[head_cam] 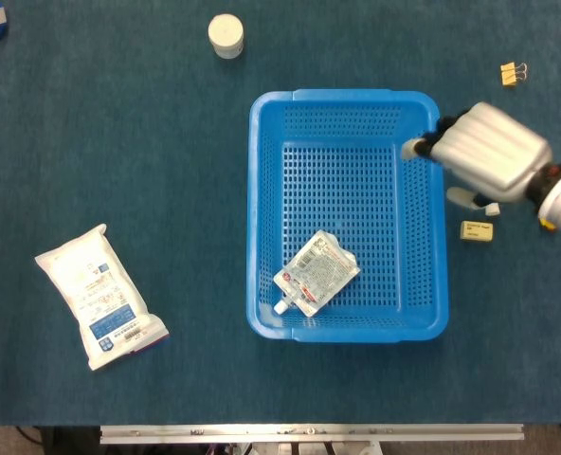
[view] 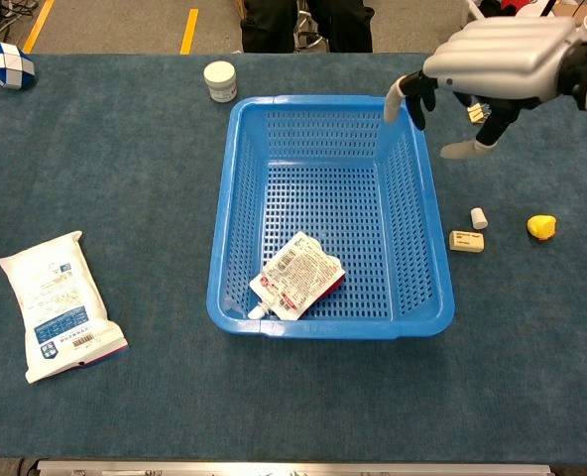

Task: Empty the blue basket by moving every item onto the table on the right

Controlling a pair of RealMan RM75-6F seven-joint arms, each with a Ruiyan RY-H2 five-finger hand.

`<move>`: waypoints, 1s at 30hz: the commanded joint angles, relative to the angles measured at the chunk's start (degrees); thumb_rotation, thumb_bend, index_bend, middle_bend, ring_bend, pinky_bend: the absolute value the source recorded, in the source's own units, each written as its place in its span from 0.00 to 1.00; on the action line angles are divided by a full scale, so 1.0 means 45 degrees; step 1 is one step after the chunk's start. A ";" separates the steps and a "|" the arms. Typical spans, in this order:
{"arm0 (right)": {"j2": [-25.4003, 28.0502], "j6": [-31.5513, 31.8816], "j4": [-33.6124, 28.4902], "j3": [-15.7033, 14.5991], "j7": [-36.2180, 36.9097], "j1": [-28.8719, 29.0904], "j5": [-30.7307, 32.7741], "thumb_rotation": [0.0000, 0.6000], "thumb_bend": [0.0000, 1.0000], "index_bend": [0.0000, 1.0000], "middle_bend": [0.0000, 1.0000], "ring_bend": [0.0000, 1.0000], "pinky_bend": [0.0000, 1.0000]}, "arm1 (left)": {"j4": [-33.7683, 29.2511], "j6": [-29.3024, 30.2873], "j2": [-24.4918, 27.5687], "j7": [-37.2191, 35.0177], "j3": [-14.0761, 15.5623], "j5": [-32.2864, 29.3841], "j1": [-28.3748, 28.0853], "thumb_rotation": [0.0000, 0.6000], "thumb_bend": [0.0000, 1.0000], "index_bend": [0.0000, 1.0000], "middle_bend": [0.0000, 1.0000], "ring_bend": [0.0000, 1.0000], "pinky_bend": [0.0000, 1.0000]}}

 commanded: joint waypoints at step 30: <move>-0.6917 0.1603 0.0042 -0.1441 -0.9596 0.2926 0.7815 1.00 0.00 0.11 0.30 0.23 0.40 | 0.0033 0.0649 0.0328 -0.0334 0.0073 0.0128 0.0497 1.00 0.30 0.39 0.27 0.25 0.11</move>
